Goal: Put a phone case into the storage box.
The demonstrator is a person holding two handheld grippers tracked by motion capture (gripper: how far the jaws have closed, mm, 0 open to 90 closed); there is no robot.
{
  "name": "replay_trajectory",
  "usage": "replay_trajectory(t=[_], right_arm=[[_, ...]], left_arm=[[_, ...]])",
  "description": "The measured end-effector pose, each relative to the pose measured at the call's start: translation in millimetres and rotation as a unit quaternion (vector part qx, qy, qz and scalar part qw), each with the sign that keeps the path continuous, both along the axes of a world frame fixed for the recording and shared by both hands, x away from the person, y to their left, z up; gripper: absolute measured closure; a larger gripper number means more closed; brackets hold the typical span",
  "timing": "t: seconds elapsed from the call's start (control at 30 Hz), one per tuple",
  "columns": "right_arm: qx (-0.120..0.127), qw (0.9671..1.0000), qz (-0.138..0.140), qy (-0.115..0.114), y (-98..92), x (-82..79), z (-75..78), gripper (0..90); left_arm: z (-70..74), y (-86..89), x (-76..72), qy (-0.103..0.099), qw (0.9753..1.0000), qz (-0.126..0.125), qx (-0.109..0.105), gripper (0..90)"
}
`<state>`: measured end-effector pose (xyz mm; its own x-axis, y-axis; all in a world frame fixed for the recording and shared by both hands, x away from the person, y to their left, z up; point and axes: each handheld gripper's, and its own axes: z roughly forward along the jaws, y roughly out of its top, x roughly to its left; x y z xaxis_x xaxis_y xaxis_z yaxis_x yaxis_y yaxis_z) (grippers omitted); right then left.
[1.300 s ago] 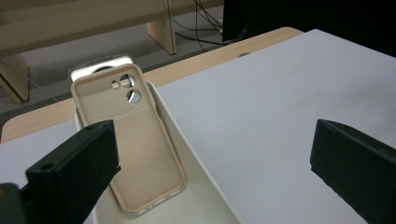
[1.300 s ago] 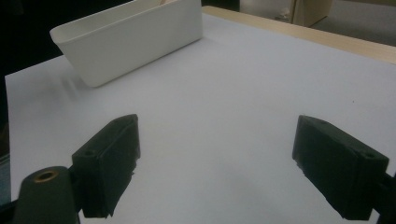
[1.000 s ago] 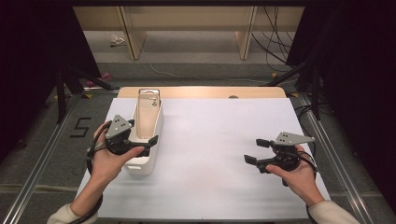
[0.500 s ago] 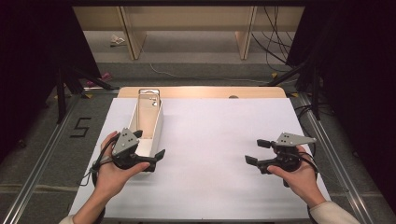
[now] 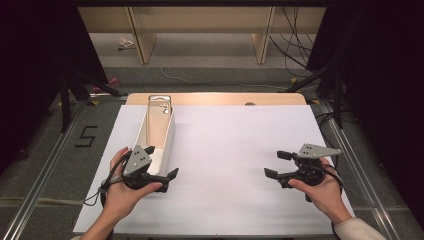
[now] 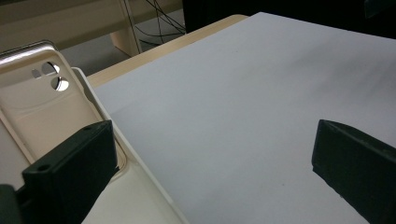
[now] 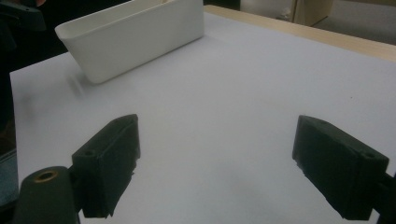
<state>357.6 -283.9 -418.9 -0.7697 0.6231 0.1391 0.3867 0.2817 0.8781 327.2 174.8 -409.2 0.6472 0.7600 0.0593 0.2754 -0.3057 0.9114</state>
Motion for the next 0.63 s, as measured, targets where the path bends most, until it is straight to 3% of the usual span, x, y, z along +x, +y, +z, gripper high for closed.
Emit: replay_trajectory(t=[0.4, 0.63], right_arm=[[-0.003, 1.0, 0.005, 0.002, -1.3, -2.9, -2.0, 16.0], [-0.003, 1.0, 0.007, 0.002, -1.3, -3.3, -2.4, 15.8]], left_arm=[[-5.5, 0.9, -4.2, -0.018, 0.9998, 0.01, -0.005, 0.0], [-7.5, -0.8, -5.5, -0.018, 0.9998, 0.008, -0.003, 0.0]])
